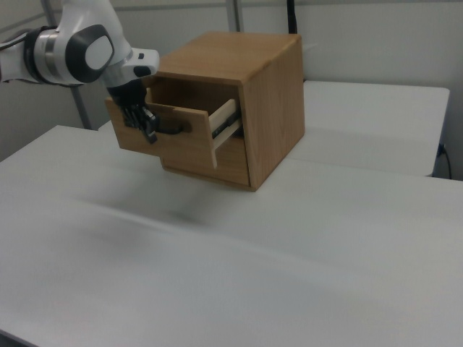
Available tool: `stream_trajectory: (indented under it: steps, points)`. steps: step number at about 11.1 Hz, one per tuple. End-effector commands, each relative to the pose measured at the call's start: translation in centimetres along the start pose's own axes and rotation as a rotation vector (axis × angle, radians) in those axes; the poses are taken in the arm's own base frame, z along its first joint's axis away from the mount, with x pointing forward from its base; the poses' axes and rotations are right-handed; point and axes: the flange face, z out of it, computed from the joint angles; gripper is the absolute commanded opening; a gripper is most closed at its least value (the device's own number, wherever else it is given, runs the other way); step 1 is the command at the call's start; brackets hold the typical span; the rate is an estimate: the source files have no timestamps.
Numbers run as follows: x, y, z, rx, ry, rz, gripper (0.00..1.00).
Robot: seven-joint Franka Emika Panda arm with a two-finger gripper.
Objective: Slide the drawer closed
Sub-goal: 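Push the drawer front with the gripper into the wooden cabinet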
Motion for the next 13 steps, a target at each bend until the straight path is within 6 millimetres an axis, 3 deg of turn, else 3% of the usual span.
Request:
stream_trajectory:
  steps: [1,3,6,10,13]
  points:
    - [5.4,-1.1,1.9,-0.033,0.081,0.058,0.11]
    - [8.0,-1.5,3.1,-0.021,0.184,0.099,0.09]
    - [9.9,-1.7,3.8,0.005,0.298,0.144,0.09]
    - [10.6,-2.3,5.2,-0.015,0.408,0.243,0.09]
    - [10.0,-1.3,4.6,-0.057,0.392,0.194,0.11]
